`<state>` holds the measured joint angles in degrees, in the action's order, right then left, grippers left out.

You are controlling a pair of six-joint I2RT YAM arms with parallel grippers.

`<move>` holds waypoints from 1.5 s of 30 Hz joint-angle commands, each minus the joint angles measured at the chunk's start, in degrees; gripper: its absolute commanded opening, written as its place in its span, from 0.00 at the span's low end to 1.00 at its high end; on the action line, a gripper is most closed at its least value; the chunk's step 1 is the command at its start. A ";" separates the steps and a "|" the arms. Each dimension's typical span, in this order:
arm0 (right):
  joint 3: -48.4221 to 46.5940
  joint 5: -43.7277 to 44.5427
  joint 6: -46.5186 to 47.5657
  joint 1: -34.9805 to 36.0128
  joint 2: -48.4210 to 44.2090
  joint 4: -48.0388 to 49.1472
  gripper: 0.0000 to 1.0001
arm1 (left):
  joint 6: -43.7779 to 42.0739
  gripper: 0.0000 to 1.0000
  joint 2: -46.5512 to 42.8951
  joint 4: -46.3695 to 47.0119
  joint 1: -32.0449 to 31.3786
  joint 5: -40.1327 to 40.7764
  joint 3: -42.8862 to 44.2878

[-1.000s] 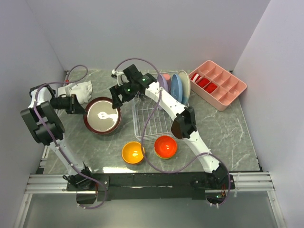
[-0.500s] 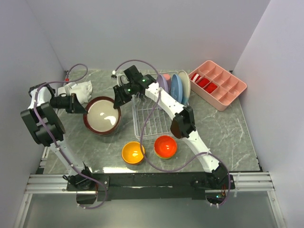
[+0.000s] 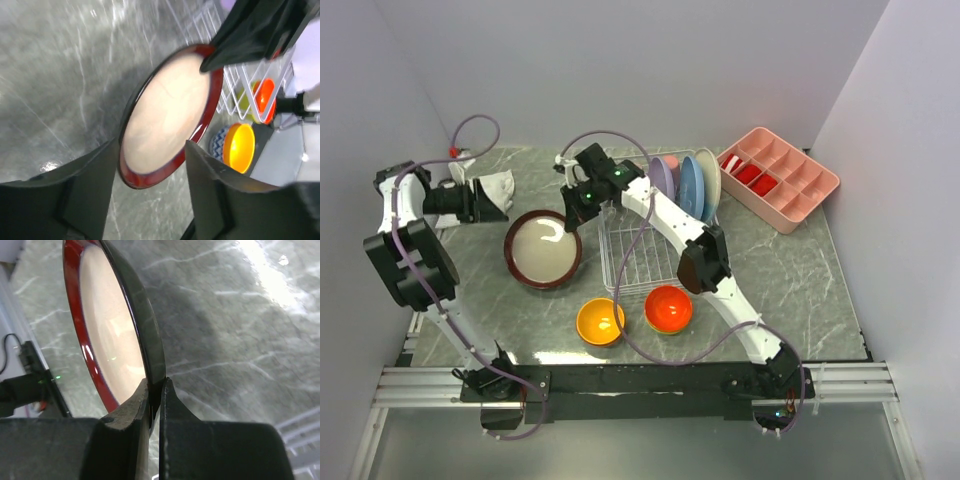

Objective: Load the mixed dishes into the dish rack
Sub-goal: Pick up the plate at the center of the board.

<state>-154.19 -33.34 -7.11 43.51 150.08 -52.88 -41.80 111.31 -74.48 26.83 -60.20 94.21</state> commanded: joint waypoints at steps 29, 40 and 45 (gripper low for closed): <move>17.26 69.81 1.58 0.26 -40.83 9.81 0.00 | 39.61 0.72 -24.56 53.74 -4.42 21.80 -20.56; 21.30 76.67 -0.53 0.88 -39.95 8.24 0.00 | 39.61 0.71 -26.32 54.44 -5.38 21.27 -22.58; 21.65 77.29 -1.41 0.88 -39.25 7.71 0.00 | 40.04 0.71 -26.58 55.49 -5.38 22.24 -23.72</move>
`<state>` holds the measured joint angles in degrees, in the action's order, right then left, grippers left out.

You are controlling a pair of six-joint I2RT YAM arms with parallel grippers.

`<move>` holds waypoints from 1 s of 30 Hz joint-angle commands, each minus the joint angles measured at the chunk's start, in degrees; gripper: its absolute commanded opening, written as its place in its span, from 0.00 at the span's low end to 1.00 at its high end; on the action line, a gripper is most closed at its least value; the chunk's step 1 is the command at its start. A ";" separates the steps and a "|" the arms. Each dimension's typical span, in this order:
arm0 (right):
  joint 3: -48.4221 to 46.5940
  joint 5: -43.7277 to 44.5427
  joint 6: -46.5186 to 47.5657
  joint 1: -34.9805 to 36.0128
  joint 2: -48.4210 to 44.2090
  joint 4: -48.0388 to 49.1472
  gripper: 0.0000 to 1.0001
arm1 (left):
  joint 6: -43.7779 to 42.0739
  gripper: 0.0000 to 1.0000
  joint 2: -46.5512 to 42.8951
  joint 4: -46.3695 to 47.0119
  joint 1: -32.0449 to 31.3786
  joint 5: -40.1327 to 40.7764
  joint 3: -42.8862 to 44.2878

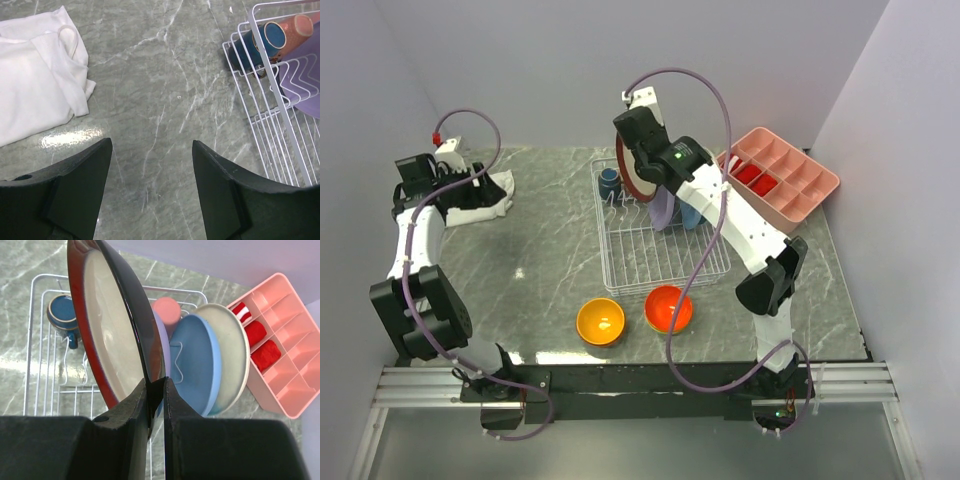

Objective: Load the mixed dishes into the dish rack
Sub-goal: Insert the plate into the dish rack.

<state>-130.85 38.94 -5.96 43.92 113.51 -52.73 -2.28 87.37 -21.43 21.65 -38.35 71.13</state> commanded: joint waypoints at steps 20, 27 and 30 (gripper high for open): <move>-0.37 7.83 -6.00 0.64 0.74 4.83 0.00 | -2.11 0.71 -6.34 1.83 -0.47 1.96 -5.13; -0.72 4.48 -8.72 1.25 2.94 2.02 0.00 | -2.11 0.72 -5.81 1.48 -0.47 2.40 -4.95; -0.99 5.09 -9.34 1.25 4.17 1.58 0.00 | -2.99 0.72 -5.63 -0.01 -0.38 2.75 -4.42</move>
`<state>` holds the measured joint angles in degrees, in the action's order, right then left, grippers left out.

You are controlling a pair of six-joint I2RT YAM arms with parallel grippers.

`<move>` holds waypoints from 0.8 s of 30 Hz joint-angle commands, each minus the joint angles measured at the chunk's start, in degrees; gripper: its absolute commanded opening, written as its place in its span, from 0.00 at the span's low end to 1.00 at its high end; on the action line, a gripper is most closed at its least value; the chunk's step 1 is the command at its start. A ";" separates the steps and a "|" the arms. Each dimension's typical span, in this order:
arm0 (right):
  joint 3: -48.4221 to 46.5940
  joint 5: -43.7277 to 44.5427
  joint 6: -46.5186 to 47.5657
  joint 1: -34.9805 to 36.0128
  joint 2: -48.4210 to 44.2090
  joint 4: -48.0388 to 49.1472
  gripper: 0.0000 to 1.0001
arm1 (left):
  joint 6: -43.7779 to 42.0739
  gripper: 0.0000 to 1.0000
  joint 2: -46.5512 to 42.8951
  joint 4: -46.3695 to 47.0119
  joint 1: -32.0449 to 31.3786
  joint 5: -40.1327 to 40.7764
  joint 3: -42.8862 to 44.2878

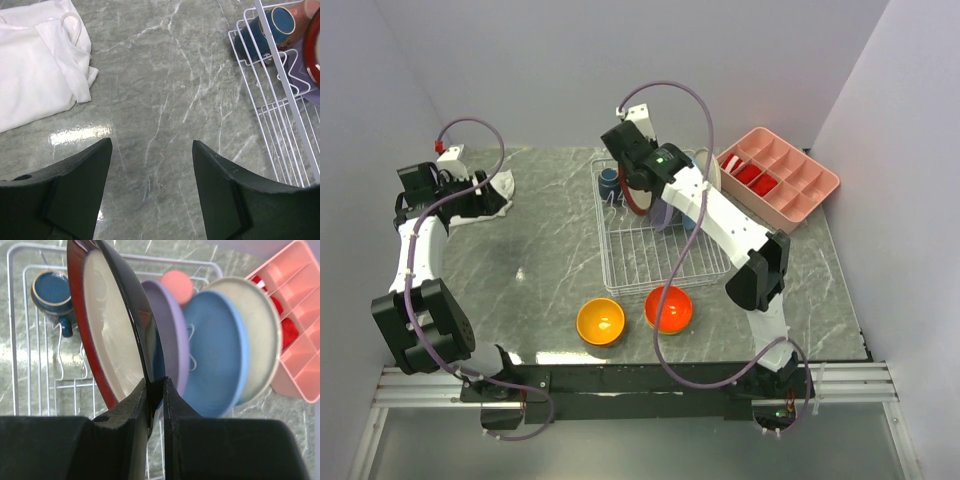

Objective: Load the mixed dishes into the dish rack
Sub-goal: Insert the plate into the dish rack.

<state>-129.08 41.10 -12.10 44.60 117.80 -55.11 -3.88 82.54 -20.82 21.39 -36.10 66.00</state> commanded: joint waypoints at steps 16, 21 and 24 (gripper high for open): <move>3.12 6.18 -3.28 0.84 -5.03 3.52 0.00 | -3.06 0.72 -0.45 -0.63 -0.03 -0.11 0.27; 1.38 6.44 -2.67 0.93 -3.72 3.96 0.00 | -2.19 0.72 0.78 -0.27 0.06 -0.82 0.71; 0.40 7.32 -1.88 0.75 -3.80 5.19 0.00 | -1.92 0.72 0.52 -0.19 -0.03 -1.08 0.89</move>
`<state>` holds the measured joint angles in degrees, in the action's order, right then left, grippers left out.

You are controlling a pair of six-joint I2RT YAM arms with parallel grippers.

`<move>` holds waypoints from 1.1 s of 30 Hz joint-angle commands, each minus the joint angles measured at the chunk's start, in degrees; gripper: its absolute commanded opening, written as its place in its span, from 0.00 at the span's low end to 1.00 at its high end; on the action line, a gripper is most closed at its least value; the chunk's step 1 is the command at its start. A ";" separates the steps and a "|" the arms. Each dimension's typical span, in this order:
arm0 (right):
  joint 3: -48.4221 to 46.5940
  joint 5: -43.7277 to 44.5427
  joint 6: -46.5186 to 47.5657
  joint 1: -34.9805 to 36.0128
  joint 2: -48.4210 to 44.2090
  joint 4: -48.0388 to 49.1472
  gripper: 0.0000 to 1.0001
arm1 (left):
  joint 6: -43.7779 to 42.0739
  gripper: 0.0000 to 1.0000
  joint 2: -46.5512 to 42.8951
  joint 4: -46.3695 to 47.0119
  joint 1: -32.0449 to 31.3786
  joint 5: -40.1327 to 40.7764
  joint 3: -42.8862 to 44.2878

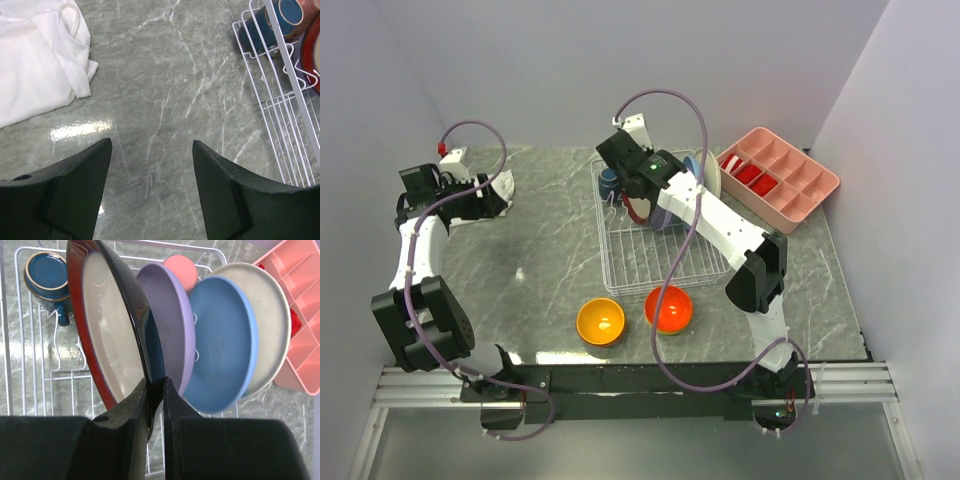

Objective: Load the mixed dishes into the dish rack
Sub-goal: Insert the plate into the dish rack.

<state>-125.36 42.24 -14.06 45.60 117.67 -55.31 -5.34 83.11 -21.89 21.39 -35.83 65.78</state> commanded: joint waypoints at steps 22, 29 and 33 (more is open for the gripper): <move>-3.48 4.08 -0.61 -0.52 -1.30 3.98 0.00 | -0.54 0.73 0.74 0.18 -0.20 -1.61 1.37; -4.37 3.20 -2.11 -0.87 3.18 2.93 0.00 | -1.07 0.73 0.03 -0.70 -0.12 -1.78 1.02; -4.45 2.33 -3.16 -1.40 5.02 1.96 0.00 | -1.77 0.75 0.12 -1.84 -0.12 -2.13 1.28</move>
<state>-127.59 44.36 -15.68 44.86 120.68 -53.89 -5.41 83.53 -22.24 21.39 -36.18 65.80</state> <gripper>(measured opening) 0.171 0.742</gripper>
